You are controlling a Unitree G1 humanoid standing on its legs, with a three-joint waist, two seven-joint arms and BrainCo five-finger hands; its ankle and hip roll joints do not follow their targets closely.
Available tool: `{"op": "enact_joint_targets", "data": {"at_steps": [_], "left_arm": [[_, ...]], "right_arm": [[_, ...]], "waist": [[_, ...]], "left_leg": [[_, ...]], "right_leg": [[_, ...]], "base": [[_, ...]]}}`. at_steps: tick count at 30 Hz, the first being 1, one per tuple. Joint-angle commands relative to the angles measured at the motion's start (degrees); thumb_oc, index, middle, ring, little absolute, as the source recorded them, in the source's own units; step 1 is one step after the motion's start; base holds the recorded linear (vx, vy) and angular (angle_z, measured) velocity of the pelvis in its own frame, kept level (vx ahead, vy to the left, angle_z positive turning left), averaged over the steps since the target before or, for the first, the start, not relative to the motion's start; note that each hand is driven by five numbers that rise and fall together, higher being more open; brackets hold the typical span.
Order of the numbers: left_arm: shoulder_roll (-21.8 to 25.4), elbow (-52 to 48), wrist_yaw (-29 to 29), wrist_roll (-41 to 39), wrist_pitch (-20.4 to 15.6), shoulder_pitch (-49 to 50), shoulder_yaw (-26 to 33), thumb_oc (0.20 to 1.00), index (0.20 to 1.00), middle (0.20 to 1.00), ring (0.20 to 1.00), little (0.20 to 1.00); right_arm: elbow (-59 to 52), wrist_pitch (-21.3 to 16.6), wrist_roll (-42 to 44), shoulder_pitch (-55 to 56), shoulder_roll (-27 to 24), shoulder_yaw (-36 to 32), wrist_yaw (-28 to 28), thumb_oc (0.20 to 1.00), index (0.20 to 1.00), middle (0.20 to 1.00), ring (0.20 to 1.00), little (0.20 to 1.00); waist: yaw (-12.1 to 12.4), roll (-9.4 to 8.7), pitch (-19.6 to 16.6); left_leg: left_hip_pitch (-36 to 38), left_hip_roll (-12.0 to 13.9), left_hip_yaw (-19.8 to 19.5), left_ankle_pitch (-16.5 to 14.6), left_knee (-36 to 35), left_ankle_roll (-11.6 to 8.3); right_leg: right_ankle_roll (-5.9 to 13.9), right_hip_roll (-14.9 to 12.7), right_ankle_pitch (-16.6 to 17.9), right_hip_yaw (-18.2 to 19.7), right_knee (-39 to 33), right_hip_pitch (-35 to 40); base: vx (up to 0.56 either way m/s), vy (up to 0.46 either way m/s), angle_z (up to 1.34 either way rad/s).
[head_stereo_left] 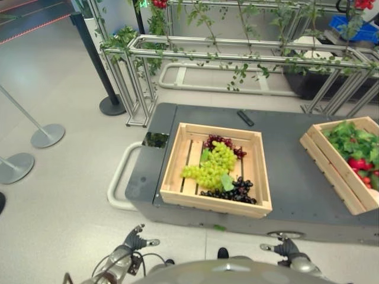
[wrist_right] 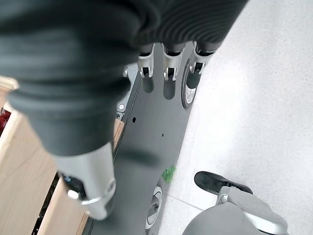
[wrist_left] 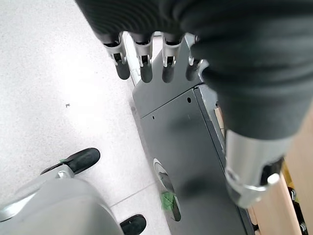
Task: Pick up the fruits from the basket on one side to the basket on the other side
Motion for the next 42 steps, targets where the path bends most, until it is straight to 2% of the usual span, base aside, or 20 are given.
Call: {"op": "enact_joint_targets", "data": {"at_steps": [1, 27, 29, 31, 33, 34, 35, 37, 38, 41, 42], "left_arm": [[1.1, 0.1, 0.7, -0.2, -1.5, -2.3, 1.4, 1.000, 1.000, 1.000, 1.000, 1.000], [1.8, 0.0, 0.5, 0.1, -1.3, -2.6, 1.4, 1.000, 1.000, 1.000, 1.000, 1.000], [4.2, -3.3, -0.2, 0.6, -1.8, -2.1, 1.5, 1.000, 1.000, 1.000, 1.000, 1.000], [6.9, -6.4, -1.4, 0.6, -2.5, -0.3, 1.9, 1.000, 1.000, 1.000, 1.000, 1.000], [8.2, -6.6, -2.4, 0.5, -2.8, 1.2, 2.1, 1.000, 1.000, 1.000, 1.000, 1.000], [8.1, -6.6, -2.4, 0.5, -2.8, 1.2, 2.1, 1.000, 1.000, 1.000, 1.000, 1.000], [8.3, -6.6, -3.4, 0.2, -3.0, 2.3, 2.0, 1.000, 1.000, 1.000, 1.000, 1.000], [7.7, -7.6, -4.3, -0.2, -3.2, 3.6, 1.8, 1.000, 1.000, 1.000, 1.000, 1.000], [7.6, -7.6, -4.3, -0.2, -3.2, 3.6, 1.8, 1.000, 1.000, 1.000, 1.000, 1.000], [6.5, -8.0, -4.8, -0.9, -3.3, 4.6, 1.1, 1.000, 1.000, 1.000, 1.000, 1.000], [6.5, -8.0, -4.8, -0.9, -3.3, 4.6, 1.1, 1.000, 1.000, 1.000, 1.000, 1.000]], "right_arm": [[-0.3, -1.3, -0.9, -1.7, -1.3, 1.3, -0.9, 1.000, 1.000, 1.000, 1.000, 1.000], [-2.9, -1.5, -2.2, -2.1, -2.6, 2.6, -0.4, 1.000, 1.000, 1.000, 1.000, 1.000], [-17.2, -2.4, -4.8, -1.3, -8.9, 5.1, 2.5, 1.000, 1.000, 1.000, 1.000, 1.000], [-31.1, -3.2, -4.5, 1.7, -18.2, 3.9, 6.5, 1.000, 1.000, 1.000, 1.000, 1.000], [-37.8, -4.4, -3.4, 2.7, -26.6, 2.6, 10.1, 1.000, 1.000, 1.000, 1.000, 1.000], [-38.0, -4.3, -3.4, 2.8, -26.7, 2.5, 10.2, 1.000, 1.000, 1.000, 1.000, 1.000], [-43.5, -5.6, -5.0, 1.5, -37.0, 2.3, 13.0, 1.000, 1.000, 1.000, 1.000, 1.000], [-47.3, -6.4, -5.5, 0.1, -45.2, 1.6, 14.7, 1.000, 1.000, 1.000, 1.000, 1.000], [-47.4, -6.3, -5.5, 0.1, -45.3, 1.6, 14.8, 1.000, 1.000, 1.000, 1.000, 1.000], [-52.9, -7.7, -1.6, -4.1, -56.1, 1.6, 17.8, 1.000, 1.000, 1.000, 1.000, 1.000], [-52.9, -7.7, -1.5, -4.2, -56.2, 1.7, 17.8, 1.000, 1.000, 1.000, 1.000, 1.000]], "waist": [[0.0, -2.16, 1.8], [0.0, -2.53, 2.1], [0.2, -3.31, 2.8], [0.0, -3.94, 3.2], [-0.1, -4.61, 3.3], [-0.1, -4.53, 3.3], [-0.1, -4.98, 3.4], [-0.4, -4.97, 3.4], [-0.4, -4.89, 3.4], [-0.9, -5.14, 3.1], [-0.9, -5.11, 3.1]], "left_leg": [[-2.3, -2.4, 2.0, -2.3, 3.8, 1.06], [-2.5, -2.4, 2.0, -2.3, 3.6, 1.12], [-3.3, -2.4, 1.9, -2.1, 3.8, 0.89], [-3.4, -2.3, 2.1, -2.0, 3.9, 0.71], [-3.4, -2.1, 2.3, -1.9, 3.9, 0.52], [-3.4, -2.1, 2.3, -1.9, 3.9, 0.52], [-3.5, -1.9, 2.4, -1.7, 3.7, 0.30], [-3.4, -1.8, 2.6, -1.7, 3.6, 0.07], [-3.4, -1.7, 2.6, -1.7, 3.6, 0.07], [-2.9, -1.5, 3.4, -1.5, 3.2, -0.28], [-2.9, -1.4, 3.4, -1.5, 3.2, -0.28]], "right_leg": [[4.28, -1.7, -6.1, 2.9, 3.4, 2.6], [4.33, -1.8, -6.2, 2.9, 3.9, 1.9], [4.41, -1.7, -6.0, 2.8, 4.1, 1.4], [4.62, -1.7, -5.9, 2.8, 4.2, 1.2], [4.86, -1.7, -5.7, 2.8, 4.1, 1.0], [4.86, -1.7, -5.8, 2.8, 4.1, 1.1], [4.98, -1.7, -5.6, 2.9, 4.1, 0.9], [5.07, -1.7, -5.6, 3.0, 4.0, 0.9], [5.07, -1.7, -5.6, 3.0, 4.0, 1.0], [5.21, -1.6, -5.2, 3.3, 3.8, 0.9], [5.21, -1.6, -5.2, 3.3, 3.8, 0.9]], "base": [[0.00, 0.000, 0.00], [0.00, -0.001, 0.00], [-0.06, -0.047, 0.01], [-0.04, -0.038, -0.01], [-0.01, -0.016, 0.00], [0.00, 0.000, 0.00], [0.00, 0.000, 0.00], [0.00, 0.000, 0.00], [0.00, 0.000, 0.00], [0.00, 0.001, -0.02], [-0.01, -0.001, -0.08]]}}
